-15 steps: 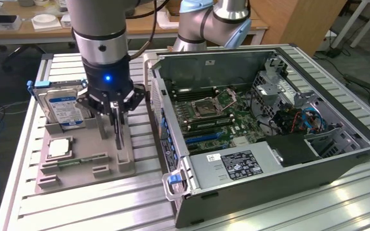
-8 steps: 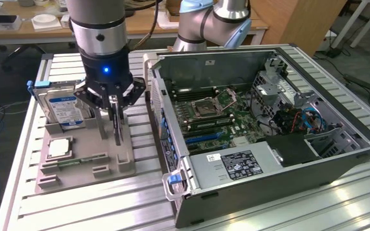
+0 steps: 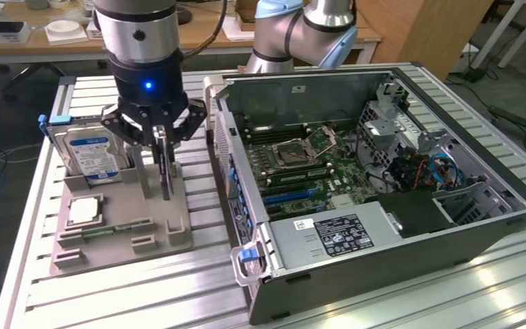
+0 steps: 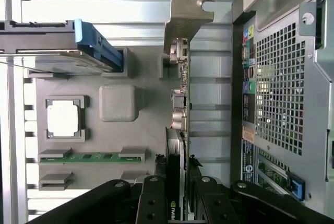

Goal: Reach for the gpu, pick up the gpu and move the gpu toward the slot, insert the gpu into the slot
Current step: 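Pick up the gpu and move the gpu toward the slot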

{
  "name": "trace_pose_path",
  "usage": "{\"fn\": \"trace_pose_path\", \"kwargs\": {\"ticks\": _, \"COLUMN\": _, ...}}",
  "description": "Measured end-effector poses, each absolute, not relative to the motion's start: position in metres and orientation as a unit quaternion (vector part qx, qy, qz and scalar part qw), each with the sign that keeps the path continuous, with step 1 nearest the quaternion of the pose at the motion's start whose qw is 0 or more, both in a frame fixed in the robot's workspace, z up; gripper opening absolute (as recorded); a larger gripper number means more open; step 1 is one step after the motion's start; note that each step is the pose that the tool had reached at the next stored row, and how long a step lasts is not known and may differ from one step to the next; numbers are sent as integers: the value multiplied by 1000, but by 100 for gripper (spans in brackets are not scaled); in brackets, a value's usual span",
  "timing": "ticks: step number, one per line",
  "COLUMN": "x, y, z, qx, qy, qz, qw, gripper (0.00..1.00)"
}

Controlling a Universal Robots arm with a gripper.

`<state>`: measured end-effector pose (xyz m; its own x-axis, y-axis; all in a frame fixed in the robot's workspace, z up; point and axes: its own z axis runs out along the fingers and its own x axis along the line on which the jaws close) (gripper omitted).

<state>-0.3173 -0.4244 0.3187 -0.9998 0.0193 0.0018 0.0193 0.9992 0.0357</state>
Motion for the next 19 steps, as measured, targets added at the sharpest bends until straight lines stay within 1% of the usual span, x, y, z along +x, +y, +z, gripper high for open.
{"fn": "trace_pose_path", "kwargs": {"ticks": 19, "x": -317, "y": -425, "z": 359, "qx": -10, "qy": -1000, "qz": -20, "qw": 1, "gripper": 26}}
